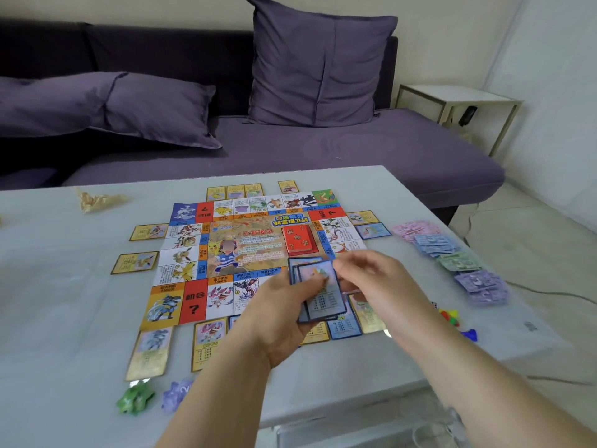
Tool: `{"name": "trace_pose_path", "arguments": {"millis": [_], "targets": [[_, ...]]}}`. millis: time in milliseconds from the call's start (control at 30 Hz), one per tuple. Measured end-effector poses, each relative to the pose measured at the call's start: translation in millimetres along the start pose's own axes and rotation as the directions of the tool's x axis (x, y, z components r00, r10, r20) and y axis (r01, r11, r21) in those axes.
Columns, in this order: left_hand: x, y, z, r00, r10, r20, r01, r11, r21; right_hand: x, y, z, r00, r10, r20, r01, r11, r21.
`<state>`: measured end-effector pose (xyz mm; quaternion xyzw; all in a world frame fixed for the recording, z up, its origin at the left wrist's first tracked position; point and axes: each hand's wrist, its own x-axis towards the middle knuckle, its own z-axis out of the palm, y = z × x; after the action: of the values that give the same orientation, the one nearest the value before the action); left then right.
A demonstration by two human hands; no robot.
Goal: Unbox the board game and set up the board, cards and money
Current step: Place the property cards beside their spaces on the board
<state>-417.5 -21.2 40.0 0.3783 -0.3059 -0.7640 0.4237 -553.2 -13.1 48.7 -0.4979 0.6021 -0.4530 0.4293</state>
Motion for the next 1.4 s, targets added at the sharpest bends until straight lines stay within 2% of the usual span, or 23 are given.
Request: {"name": "trace_pose_path", "arguments": {"millis": [133,300,433,533,833,1033,1167,1233,1333,1400], "targets": [[-10.4,-0.7,-1.8,0.999,0.012,-0.033,-0.009,0.995,0.097,-9.5,8.6,6.9,0.994,0.113,0.010,-0.114,0.992,0.050],[-10.9,-2.5,-12.1,0.988,0.074,-0.136,-0.027,0.947,0.320,-12.2,10.6,13.4,0.997,0.066,0.043,-0.064,0.998,-0.028],[-11.5,-1.6,-20.2,0.983,0.088,-0.164,0.001,0.877,0.481,-9.3,10.5,17.1,0.995,0.049,0.085,-0.038,0.992,-0.121],[-13.0,2.1,-28.3,0.977,0.108,-0.186,0.013,0.833,0.552,-6.2,10.0,23.2,0.992,0.058,0.111,-0.045,0.992,-0.119],[-26.6,21.7,-65.4,0.956,0.118,-0.270,0.028,0.875,0.483,2.0,2.0,57.8,0.997,0.056,0.043,-0.056,0.998,-0.002],[-37.8,34.1,-84.2,0.876,0.243,-0.417,-0.103,0.938,0.331,-1.3,-6.1,83.2,0.988,0.122,0.095,-0.132,0.985,0.113],[-42.9,44.7,-93.0,0.835,0.294,-0.465,-0.151,0.935,0.320,-6.1,-12.6,90.2,0.966,0.127,0.225,-0.143,0.988,0.059],[-42.1,54.4,-97.5,0.842,0.337,-0.421,-0.122,0.879,0.461,-1.7,-20.8,86.4,0.961,0.053,0.270,-0.041,0.998,-0.051],[-32.8,79.4,-101.5,0.870,0.387,-0.304,-0.049,0.682,0.729,20.5,-36.9,79.3,0.950,-0.039,0.310,0.117,0.964,-0.239],[-19.0,95.9,-100.0,0.900,0.367,-0.234,-0.037,0.600,0.799,41.5,-48.4,79.7,0.941,-0.051,0.336,0.166,0.932,-0.323]]}}
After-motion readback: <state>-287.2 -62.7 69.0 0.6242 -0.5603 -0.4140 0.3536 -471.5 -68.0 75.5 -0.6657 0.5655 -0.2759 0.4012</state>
